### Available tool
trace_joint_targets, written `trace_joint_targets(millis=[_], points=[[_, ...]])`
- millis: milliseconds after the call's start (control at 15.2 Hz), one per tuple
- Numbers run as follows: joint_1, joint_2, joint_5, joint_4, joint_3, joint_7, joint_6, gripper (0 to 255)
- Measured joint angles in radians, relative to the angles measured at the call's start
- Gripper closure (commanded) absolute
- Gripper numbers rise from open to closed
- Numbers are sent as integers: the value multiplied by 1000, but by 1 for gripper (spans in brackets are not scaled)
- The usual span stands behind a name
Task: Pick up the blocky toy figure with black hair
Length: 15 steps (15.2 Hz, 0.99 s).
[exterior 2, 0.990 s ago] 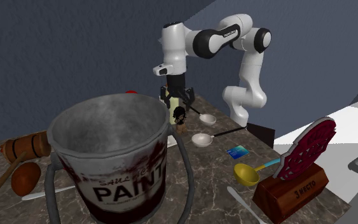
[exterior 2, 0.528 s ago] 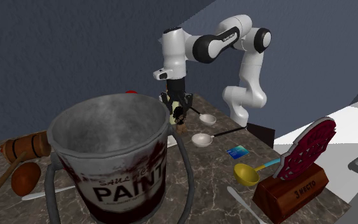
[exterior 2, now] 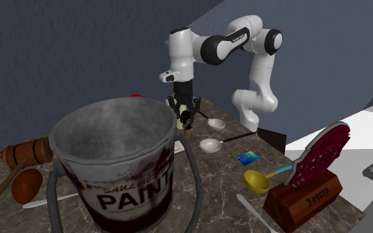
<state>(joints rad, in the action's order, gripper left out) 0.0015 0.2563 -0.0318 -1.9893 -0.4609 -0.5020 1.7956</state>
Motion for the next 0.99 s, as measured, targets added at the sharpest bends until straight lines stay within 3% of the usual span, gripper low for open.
trace_joint_targets(millis=[990], points=[[8, -25, -11, 209, 3, 14, -188, 255]])
